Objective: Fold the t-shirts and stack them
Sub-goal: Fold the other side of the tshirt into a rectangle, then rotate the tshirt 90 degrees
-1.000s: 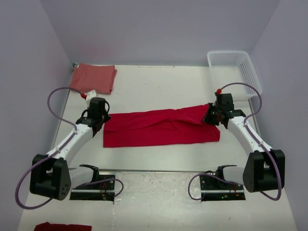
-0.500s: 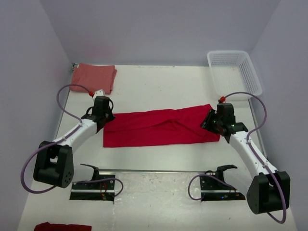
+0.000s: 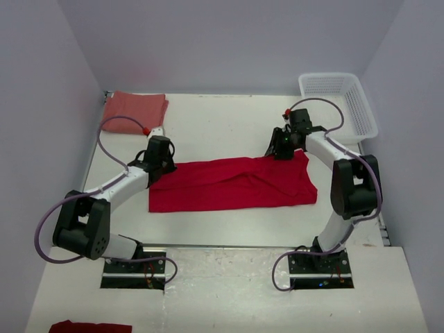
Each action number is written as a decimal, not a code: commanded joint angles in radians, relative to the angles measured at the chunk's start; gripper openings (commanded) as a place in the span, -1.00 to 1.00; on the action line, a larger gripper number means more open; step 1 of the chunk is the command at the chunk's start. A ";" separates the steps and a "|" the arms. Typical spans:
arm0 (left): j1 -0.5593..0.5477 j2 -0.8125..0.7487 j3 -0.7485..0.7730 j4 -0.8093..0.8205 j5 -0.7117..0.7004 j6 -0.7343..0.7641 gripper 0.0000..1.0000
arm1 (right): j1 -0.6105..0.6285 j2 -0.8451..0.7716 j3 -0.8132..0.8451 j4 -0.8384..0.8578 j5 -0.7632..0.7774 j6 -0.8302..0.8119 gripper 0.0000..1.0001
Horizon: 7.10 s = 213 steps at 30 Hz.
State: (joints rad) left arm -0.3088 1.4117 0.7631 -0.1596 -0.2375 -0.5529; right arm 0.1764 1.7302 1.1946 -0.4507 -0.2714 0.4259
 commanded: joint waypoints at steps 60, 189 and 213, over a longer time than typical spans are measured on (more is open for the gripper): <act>-0.021 0.052 0.054 0.054 0.010 0.057 -0.55 | 0.303 -0.287 -0.297 -0.028 0.027 0.086 -1.00; 0.232 0.110 0.061 0.005 -0.065 -0.027 -0.95 | 0.657 -0.067 -0.268 0.041 0.257 0.162 -0.71; 0.122 -0.069 0.078 -0.132 -0.229 -0.079 -0.67 | 0.509 -0.236 0.091 -0.278 0.420 -0.006 0.12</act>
State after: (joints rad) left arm -0.2077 1.3785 0.8303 -0.2821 -0.3706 -0.5781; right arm 0.6994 1.5684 1.3102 -0.6968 0.1375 0.4461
